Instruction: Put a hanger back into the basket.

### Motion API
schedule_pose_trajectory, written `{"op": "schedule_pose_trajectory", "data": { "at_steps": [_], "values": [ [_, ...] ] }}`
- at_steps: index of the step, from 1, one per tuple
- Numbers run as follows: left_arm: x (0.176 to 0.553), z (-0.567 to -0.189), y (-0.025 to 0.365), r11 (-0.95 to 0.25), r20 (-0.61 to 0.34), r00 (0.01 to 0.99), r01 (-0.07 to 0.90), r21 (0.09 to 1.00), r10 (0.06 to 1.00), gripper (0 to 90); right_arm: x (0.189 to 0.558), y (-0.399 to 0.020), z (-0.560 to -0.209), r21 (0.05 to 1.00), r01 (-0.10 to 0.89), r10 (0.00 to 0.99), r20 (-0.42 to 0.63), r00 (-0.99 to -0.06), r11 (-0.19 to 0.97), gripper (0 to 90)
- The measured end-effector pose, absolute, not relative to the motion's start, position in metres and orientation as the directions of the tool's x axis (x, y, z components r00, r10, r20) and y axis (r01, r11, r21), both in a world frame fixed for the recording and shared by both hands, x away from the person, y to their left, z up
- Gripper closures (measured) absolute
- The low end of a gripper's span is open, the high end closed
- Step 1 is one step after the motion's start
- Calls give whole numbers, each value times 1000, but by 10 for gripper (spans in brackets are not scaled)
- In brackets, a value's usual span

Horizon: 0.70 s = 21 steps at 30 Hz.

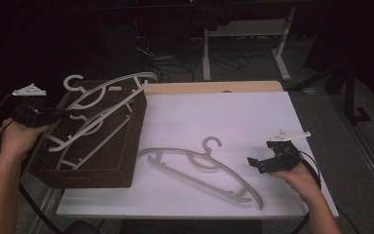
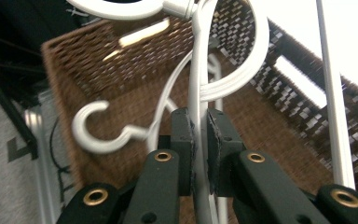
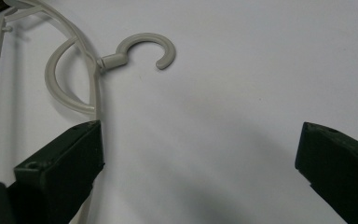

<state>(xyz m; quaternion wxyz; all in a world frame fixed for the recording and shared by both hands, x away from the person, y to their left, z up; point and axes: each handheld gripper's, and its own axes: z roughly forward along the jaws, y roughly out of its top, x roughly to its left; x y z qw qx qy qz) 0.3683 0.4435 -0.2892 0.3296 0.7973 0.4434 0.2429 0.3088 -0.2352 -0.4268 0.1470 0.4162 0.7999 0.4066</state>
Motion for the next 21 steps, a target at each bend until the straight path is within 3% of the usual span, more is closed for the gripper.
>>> {"op": "schedule_pose_trajectory", "data": {
  "at_steps": [11, 21],
  "values": [
    [364, -303, 480, -377, 140, 402, 605, 702, 905, 825, 310, -235, -427, 771, 548, 786, 103, -610, 324, 8],
    [378, -328, 470, -418, 188, 397, 642, 643, 898, 824, 310, -235, -427, 771, 550, 787, 105, -608, 321, 8]
  ]
}}
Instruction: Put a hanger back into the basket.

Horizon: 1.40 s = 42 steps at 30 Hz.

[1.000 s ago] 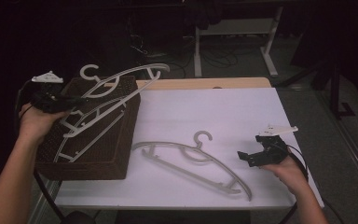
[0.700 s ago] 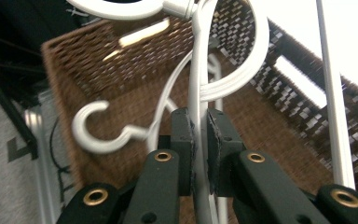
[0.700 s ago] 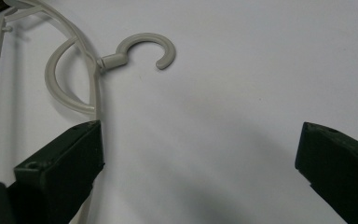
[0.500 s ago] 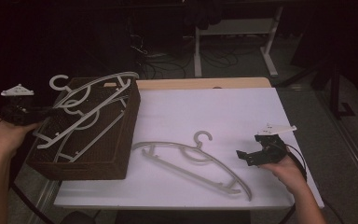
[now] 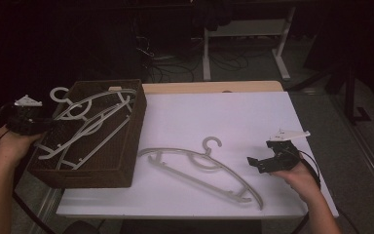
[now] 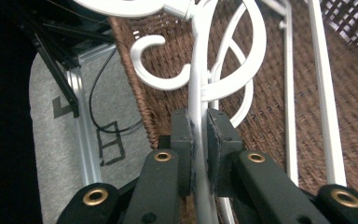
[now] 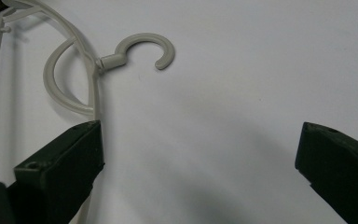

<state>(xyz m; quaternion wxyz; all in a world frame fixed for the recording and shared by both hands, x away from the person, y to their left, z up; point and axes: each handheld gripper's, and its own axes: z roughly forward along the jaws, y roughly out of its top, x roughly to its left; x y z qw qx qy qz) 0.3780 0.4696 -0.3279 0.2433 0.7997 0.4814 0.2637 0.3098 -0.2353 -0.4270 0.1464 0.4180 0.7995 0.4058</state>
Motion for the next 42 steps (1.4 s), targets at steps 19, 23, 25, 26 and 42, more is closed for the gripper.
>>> {"op": "schedule_pose_trajectory", "data": {
  "at_steps": [19, 23, 25, 26, 42],
  "values": [
    [381, -330, 454, -353, 74, 434, 610, 709, 898, 543, 310, -236, -427, 773, 548, 787, 108, -608, 318, 8],
    [379, -325, 442, -324, -7, 493, 583, 745, 870, 489, 310, -236, -426, 771, 549, 785, 106, -610, 322, 8],
    [378, -324, 434, -317, -33, 519, 571, 757, 854, 458, 310, -236, -426, 772, 549, 785, 107, -610, 321, 8],
    [378, -323, 430, -315, -44, 531, 565, 762, 846, 444, 310, -236, -426, 773, 547, 785, 106, -611, 322, 7],
    [377, -319, 320, -311, -143, 724, 455, 835, 675, 239, 307, -231, -423, 768, 545, 754, 128, -645, 336, 71]
  ]
}}
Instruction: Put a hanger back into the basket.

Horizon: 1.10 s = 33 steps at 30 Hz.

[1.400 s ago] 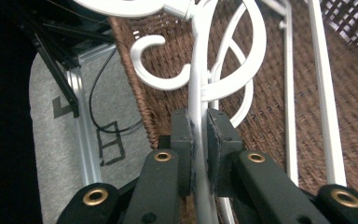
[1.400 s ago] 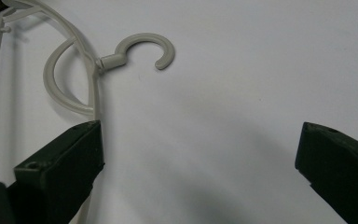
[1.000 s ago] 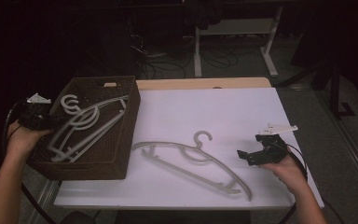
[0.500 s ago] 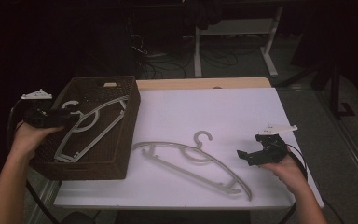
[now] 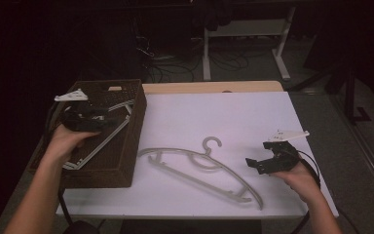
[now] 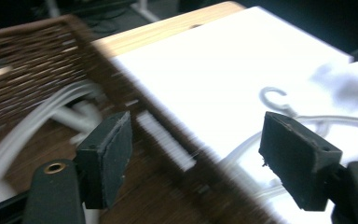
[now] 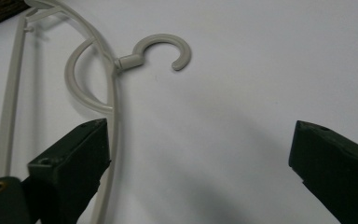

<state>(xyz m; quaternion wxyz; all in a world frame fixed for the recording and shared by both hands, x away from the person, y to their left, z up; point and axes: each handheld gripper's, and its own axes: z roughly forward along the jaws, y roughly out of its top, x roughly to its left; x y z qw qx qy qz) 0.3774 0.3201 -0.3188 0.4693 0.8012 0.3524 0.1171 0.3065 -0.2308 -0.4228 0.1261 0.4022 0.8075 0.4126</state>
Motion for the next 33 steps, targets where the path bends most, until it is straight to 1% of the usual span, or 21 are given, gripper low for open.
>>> {"op": "schedule_pose_trajectory", "data": {
  "at_steps": [3, 4, 7, 11, 14, 18, 22, 25, 28, 33],
  "values": [
    [376, -322, 292, -314, -157, 759, 436, 844, 632, 224, 305, -230, -422, 762, 551, 748, 138, -650, 339, 128],
    [376, -323, 283, -310, -164, 767, 431, 847, 621, 216, 305, -229, -422, 758, 556, 745, 142, -652, 341, 134],
    [376, -328, 255, -309, -182, 794, 421, 853, 580, 191, 303, -225, -422, 746, 565, 736, 152, -660, 352, 199],
    [375, -335, 228, -325, -191, 820, 411, 852, 539, 162, 300, -218, -421, 735, 560, 716, 147, -682, 382, 320],
    [371, -338, 209, -352, -186, 839, 402, 846, 512, 140, 298, -213, -421, 734, 554, 699, 154, -698, 392, 429],
    [365, -346, 194, -366, -195, 857, 395, 843, 477, 133, 296, -206, -421, 727, 563, 682, 179, -709, 394, 585],
    [363, -354, 186, -369, -196, 867, 386, 846, 458, 133, 292, -193, -424, 705, 569, 654, 197, -730, 423, 765],
    [362, -360, 183, -381, -196, 873, 384, 841, 447, 134, 289, -183, -426, 682, 573, 639, 200, -743, 453, 883],
    [361, -362, 182, -385, -193, 882, 373, 844, 430, 133, 287, -176, -431, 656, 578, 624, 204, -754, 485, 889],
    [361, -363, 183, -373, -201, 887, 368, 852, 416, 133, 286, -168, -439, 620, 573, 613, 182, -769, 536, 889]
  ]
}}
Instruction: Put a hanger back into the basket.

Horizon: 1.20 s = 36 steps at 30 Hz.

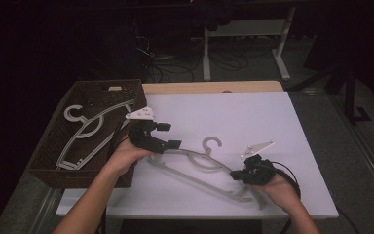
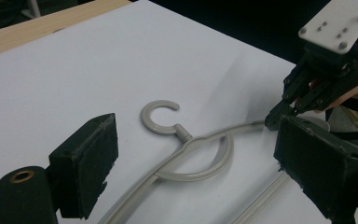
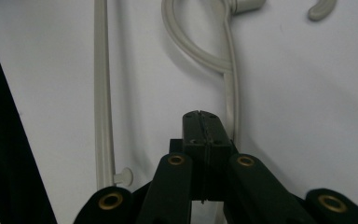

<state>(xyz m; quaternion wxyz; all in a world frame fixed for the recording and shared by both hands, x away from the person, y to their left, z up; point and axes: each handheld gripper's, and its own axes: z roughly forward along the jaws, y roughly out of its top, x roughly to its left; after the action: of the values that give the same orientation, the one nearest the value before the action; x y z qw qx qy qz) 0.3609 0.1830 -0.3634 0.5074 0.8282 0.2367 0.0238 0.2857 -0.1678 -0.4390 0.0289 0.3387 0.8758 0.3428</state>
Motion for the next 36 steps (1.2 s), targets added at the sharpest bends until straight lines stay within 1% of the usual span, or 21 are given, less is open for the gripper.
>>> {"op": "schedule_pose_trajectory", "data": {
  "at_steps": [4, 8, 10, 18, 23, 28, 32, 36],
  "values": [
    [360, -366, 182, -375, -204, 893, 363, 853, 401, 133, 287, -167, -443, 598, 583, 608, 192, -770, 550, 890],
    [360, -367, 181, -377, -204, 896, 360, 854, 394, 134, 287, -165, -447, 566, 588, 620, 163, -767, 578, 890],
    [360, -367, 181, -375, -204, 896, 359, 855, 394, 133, 289, -167, -447, 566, 589, 619, 167, -767, 577, 891],
    [360, -367, 181, -372, -202, 897, 355, 858, 393, 133, 299, -175, -444, 548, 604, 673, 97, -733, 578, 891],
    [360, -367, 181, -378, -196, 898, 353, 856, 394, 133, 315, -188, -440, 548, 632, 721, 74, -689, 548, 891],
    [360, -367, 181, -370, -202, 897, 356, 858, 394, 134, 335, -198, -437, 561, 650, 743, 88, -663, 513, 892],
    [359, -367, 181, -372, -201, 897, 355, 858, 393, 134, 346, -196, -437, 546, 647, 755, 42, -655, 531, 892],
    [359, -367, 181, -373, -200, 898, 354, 858, 392, 134, 360, -196, -436, 542, 655, 774, 14, -633, 526, 892]
  ]
}}
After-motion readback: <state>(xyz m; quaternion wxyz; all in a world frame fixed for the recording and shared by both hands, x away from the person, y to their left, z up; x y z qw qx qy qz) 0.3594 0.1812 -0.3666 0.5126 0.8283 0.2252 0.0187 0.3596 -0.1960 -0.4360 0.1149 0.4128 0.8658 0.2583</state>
